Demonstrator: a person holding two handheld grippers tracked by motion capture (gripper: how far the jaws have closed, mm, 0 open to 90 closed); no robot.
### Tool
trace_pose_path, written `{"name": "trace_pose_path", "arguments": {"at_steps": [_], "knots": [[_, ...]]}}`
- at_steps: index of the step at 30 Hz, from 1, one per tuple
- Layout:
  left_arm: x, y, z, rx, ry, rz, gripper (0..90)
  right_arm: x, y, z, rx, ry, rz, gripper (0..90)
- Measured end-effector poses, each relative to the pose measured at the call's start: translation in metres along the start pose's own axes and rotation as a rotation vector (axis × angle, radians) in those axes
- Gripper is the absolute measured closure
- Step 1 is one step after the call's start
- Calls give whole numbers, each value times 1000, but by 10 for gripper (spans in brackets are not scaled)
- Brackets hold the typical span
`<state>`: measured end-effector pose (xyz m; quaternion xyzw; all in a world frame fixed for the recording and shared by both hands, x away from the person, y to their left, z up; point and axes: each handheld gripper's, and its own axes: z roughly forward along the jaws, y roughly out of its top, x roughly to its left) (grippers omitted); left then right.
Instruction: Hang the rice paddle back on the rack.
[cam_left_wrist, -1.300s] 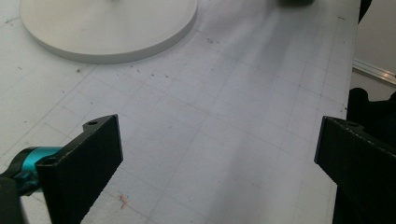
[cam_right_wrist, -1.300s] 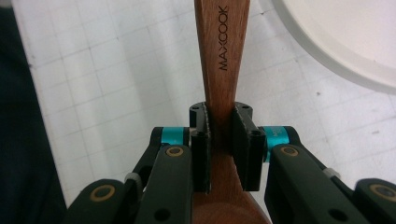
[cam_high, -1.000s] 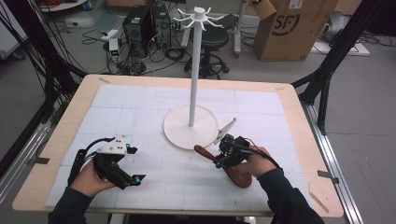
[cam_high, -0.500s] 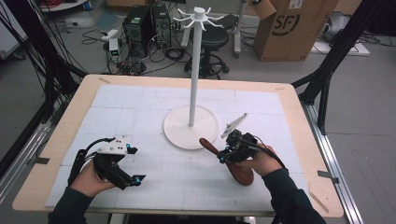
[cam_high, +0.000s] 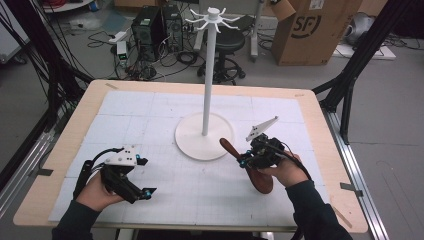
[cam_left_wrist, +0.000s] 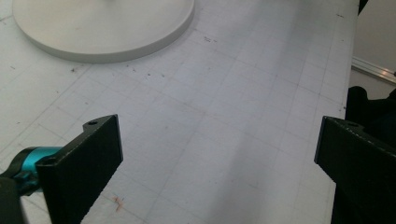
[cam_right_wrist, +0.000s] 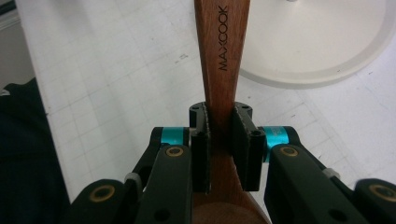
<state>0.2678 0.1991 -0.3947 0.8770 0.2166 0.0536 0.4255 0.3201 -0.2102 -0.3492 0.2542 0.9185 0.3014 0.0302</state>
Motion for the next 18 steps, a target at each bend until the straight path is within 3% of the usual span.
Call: {"name": "trace_pose_path", "arguments": {"at_steps": [8,18], "knots": [[0,0,0,-4,1,-2,16,-1,8,-16,-31,-9,-7,792],[0,0,1,-3,-5,-2,17,-6,26,-50,-140,-46,-6,792]]}}
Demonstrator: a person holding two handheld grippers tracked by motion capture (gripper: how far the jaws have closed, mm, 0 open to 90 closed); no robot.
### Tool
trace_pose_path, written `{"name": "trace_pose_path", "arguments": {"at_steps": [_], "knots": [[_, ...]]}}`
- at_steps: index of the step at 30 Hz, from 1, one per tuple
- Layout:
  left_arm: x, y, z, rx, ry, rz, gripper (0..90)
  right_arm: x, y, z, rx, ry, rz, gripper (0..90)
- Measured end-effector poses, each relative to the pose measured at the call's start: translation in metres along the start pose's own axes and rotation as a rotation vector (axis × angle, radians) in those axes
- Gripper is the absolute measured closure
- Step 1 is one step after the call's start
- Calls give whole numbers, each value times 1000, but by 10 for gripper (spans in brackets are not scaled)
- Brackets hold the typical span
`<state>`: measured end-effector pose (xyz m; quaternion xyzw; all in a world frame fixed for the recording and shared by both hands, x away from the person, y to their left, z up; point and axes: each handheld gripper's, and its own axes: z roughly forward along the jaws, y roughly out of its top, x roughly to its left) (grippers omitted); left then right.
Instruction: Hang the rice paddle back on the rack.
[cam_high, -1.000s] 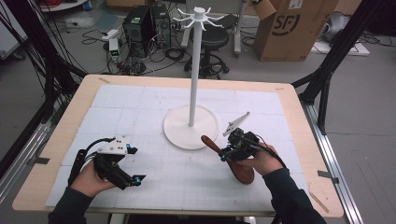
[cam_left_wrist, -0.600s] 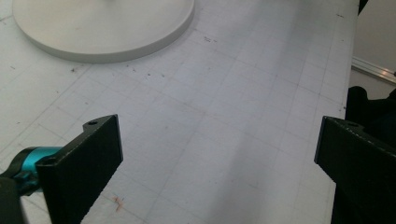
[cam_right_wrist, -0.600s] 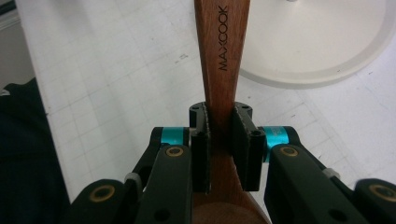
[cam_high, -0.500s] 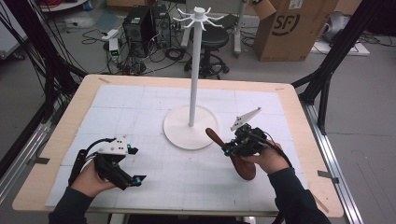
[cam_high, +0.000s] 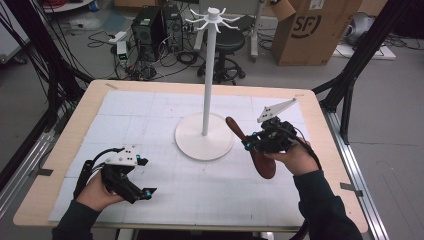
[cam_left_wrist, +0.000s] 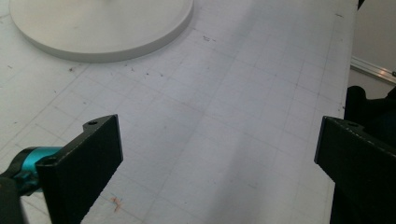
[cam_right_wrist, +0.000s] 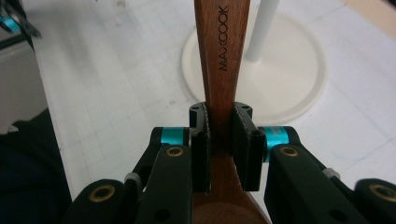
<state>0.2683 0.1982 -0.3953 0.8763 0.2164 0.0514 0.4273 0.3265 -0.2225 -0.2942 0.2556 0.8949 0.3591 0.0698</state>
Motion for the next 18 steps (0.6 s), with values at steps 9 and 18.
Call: {"name": "trace_pose_path", "arguments": {"at_steps": [9,18], "knots": [[0,0,-1,-3,-5,4,16,-3,19,-26,-85,-34,-3,792],[0,0,0,-3,-6,4,16,-6,39,-46,-141,-57,-16,792]]}}
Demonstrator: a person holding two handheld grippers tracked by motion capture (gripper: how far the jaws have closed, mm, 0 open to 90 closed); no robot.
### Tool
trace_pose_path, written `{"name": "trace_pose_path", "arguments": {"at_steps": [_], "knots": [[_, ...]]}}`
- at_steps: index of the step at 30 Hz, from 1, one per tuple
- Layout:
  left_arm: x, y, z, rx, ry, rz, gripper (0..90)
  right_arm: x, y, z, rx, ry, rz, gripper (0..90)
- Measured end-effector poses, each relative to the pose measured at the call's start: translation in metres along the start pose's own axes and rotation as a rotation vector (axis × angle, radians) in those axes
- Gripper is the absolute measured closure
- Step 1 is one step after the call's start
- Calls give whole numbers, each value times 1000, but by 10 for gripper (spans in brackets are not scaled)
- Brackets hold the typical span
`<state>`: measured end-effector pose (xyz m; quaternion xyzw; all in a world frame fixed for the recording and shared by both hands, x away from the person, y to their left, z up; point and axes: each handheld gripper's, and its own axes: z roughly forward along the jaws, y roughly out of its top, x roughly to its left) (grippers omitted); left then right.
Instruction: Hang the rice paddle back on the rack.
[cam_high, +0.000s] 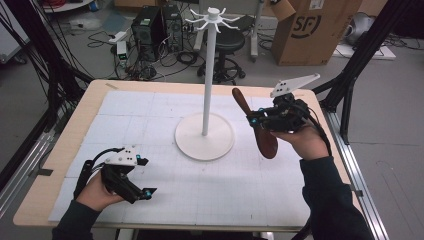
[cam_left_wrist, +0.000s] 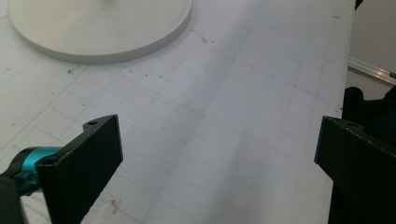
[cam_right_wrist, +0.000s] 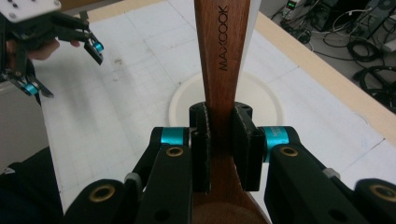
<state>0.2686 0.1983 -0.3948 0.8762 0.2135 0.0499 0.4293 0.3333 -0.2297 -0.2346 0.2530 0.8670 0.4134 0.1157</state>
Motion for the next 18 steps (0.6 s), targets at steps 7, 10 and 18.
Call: {"name": "trace_pose_path", "arguments": {"at_steps": [7,10,18], "knots": [[0,0,0,2,1,2,17,-4,13,-12,-43,-22,1,791],[0,0,0,3,0,1,16,-6,19,-18,-57,-30,2,792],[0,0,1,4,-2,0,16,-12,37,-31,-85,-55,-2,792]]}}
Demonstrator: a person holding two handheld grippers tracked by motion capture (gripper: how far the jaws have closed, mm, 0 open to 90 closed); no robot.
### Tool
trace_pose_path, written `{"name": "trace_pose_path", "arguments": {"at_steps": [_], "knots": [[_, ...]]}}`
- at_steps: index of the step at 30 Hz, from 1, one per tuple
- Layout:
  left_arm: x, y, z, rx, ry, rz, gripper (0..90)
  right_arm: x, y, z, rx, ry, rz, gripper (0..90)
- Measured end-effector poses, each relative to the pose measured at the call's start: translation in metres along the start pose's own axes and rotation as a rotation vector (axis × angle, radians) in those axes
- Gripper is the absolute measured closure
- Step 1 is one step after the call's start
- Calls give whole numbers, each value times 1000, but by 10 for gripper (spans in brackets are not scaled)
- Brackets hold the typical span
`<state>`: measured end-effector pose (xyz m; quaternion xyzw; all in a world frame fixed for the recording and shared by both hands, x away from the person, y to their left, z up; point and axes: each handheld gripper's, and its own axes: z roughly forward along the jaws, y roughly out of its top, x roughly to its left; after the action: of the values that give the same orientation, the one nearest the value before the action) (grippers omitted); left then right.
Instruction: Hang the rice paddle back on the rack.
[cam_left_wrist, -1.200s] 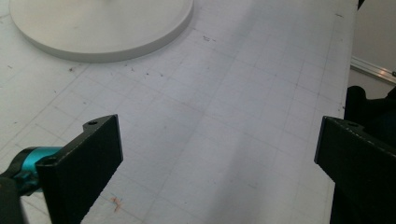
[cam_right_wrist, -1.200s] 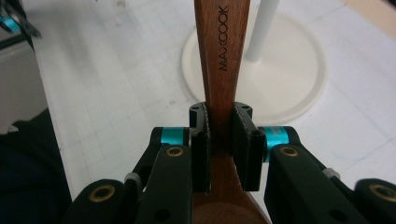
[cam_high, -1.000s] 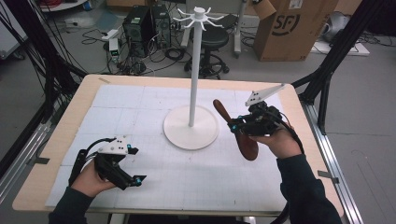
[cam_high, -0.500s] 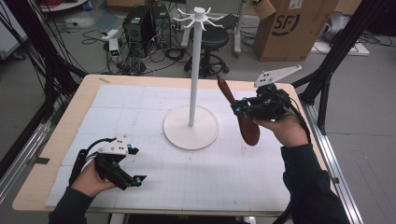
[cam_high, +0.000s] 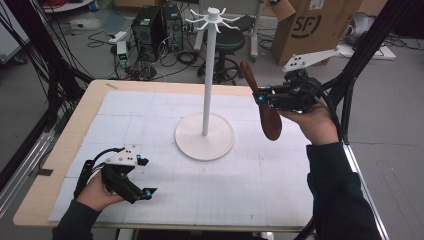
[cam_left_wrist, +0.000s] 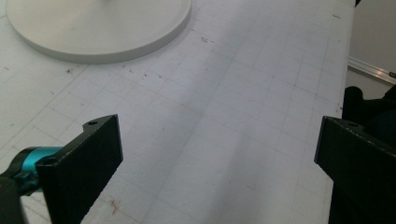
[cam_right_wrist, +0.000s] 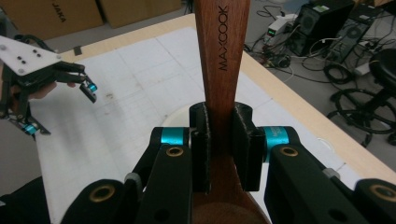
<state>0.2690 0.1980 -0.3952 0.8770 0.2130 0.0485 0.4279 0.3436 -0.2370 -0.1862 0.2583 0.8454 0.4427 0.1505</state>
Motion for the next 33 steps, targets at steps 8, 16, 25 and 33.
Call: {"name": "trace_pose_path", "arguments": {"at_steps": [8,16,25,33], "knots": [[0,0,0,0,0,0,16,-7,22,-6,-19,-27,2,791],[0,0,1,3,-6,-1,16,-8,40,-9,-31,-39,-10,791],[0,0,1,3,-6,1,17,-10,56,-8,-38,-49,-13,791],[0,0,0,8,-12,3,16,-15,65,-6,-47,-52,-4,791]]}}
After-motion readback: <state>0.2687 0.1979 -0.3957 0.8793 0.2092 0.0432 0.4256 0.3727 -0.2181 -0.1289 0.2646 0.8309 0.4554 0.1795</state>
